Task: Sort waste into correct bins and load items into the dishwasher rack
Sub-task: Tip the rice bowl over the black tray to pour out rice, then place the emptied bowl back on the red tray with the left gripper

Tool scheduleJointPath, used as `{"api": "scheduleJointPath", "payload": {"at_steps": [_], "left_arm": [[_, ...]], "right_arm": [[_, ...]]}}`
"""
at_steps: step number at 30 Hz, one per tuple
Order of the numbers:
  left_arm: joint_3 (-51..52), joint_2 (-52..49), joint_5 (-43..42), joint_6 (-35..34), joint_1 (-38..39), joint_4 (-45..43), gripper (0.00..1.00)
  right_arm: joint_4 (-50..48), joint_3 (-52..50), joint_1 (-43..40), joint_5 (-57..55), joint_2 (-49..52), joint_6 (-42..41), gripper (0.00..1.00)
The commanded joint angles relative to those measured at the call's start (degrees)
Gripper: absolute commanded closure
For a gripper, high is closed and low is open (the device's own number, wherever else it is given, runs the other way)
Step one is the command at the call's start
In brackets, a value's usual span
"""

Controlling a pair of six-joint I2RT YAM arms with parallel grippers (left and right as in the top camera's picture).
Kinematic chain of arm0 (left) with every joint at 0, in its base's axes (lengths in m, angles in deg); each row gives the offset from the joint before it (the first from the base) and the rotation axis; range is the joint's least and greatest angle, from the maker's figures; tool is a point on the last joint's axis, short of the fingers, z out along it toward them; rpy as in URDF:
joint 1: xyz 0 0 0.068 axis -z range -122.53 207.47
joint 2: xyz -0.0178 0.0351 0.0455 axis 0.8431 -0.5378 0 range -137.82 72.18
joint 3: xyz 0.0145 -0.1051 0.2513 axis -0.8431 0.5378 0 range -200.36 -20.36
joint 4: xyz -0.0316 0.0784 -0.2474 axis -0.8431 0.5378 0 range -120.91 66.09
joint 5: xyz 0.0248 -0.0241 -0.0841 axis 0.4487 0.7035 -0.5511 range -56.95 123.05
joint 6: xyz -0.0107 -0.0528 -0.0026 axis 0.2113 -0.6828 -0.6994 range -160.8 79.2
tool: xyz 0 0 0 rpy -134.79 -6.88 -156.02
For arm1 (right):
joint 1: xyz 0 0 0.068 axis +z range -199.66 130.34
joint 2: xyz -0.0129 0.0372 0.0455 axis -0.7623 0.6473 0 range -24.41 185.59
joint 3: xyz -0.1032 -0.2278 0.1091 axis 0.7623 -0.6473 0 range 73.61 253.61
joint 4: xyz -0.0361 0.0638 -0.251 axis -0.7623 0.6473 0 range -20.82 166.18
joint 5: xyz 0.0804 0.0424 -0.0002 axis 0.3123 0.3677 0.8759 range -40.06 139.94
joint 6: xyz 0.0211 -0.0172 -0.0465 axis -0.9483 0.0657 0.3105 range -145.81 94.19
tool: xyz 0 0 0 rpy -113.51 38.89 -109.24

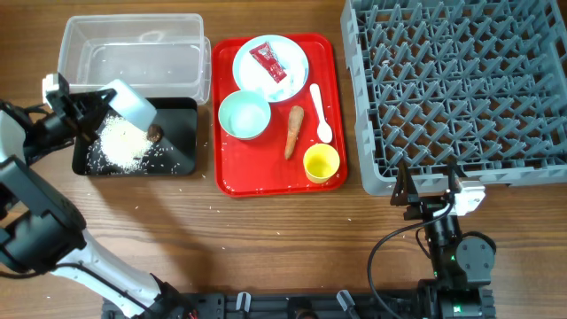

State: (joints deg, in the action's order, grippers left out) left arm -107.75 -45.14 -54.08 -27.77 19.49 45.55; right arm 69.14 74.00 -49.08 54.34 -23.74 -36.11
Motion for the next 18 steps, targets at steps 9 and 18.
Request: {"api": "scheduleJointPath", "payload": {"at_steps": [9, 18], "left_arm": [[-0.7, 7.8, 4.9, 3.5, 7.0, 0.1, 0.96], [-0.8, 22.2, 46.8, -9.0, 34.1, -4.2, 0.96]], "right_arm": [[-0.2, -0.1, -0.1, -0.7, -0.4, -0.6, 0.00], [-0.2, -0.1, -0.1, -0.7, -0.4, -0.6, 0.00]]}}
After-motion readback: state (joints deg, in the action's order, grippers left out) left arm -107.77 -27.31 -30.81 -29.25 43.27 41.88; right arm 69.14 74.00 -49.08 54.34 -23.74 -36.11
